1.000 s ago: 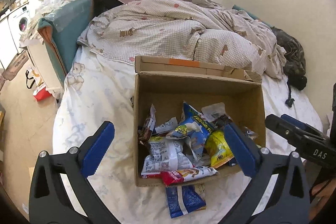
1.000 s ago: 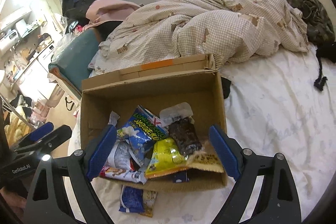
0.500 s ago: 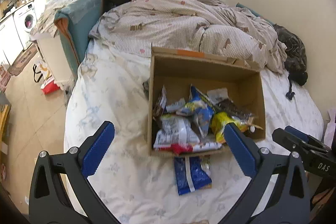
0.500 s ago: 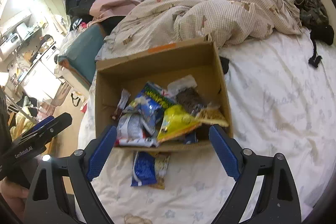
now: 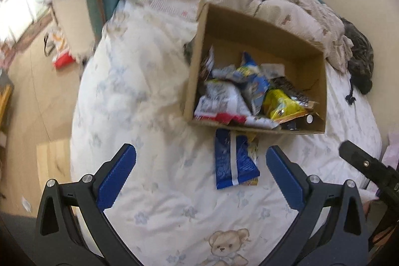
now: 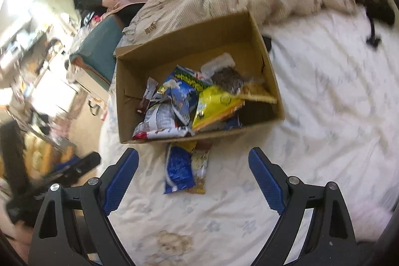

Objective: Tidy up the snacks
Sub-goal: 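Withdraw both tools from the box toward the last snacks on the sheet, then lower the left tool and grasp the blue chip bag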

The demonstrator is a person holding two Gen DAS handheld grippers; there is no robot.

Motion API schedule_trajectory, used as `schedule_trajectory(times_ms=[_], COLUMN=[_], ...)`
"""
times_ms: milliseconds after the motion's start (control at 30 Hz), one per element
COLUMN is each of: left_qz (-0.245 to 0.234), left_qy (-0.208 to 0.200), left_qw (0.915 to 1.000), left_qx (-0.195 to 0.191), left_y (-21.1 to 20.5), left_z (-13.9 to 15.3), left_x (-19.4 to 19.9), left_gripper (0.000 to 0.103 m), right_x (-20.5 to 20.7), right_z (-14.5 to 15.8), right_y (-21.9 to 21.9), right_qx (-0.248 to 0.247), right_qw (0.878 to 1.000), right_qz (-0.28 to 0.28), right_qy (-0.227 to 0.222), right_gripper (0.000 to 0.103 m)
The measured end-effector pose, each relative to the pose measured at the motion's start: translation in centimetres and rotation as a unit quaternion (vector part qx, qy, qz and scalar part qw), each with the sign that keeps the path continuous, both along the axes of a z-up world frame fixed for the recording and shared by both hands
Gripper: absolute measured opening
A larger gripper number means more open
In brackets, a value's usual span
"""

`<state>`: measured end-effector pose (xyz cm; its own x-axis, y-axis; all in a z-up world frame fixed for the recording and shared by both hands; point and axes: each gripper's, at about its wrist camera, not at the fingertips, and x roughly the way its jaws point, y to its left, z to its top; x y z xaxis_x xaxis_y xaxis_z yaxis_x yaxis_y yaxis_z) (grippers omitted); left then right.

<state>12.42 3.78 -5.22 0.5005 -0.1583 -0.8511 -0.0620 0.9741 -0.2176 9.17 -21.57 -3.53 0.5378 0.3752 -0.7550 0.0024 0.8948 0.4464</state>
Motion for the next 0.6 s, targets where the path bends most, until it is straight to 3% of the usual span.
schedule_trajectory(times_ms=[67,233,400,533,600], left_qz=[0.016,0.041,-0.017,-0.047,-0.047], left_qy=[0.027,0.078,0.093,0.108,0.111], left_qw=[0.9994,0.9958,0.9955,0.9921,0.9918], left_qx=[-0.015,-0.026,-0.005,-0.043,-0.042], left_y=[0.7,0.8,-3.1,-5.7,-6.5], left_z=[-1.3,-4.4,-6.5,-8.2,-9.5], left_x=[0.3,1.0,2.3,3.8,4.5], left_gripper=[0.103,0.103,0.103,0.103,0.097], right_x=[-0.1,-0.7,-1.1,-0.9,-1.0], right_z=[-0.7,-2.2,-2.9,-3.4,-3.4], right_y=[-0.7,-2.8,-5.1,-6.2,-6.3], right_qx=[0.023,0.025,0.041,0.057,0.052], right_qw=[1.0,0.998,0.995,0.993,0.993], right_qz=[-0.007,-0.029,-0.064,-0.082,-0.082], right_qy=[0.018,0.043,0.06,0.07,0.07], right_gripper=[0.092,0.092,0.092,0.092,0.092])
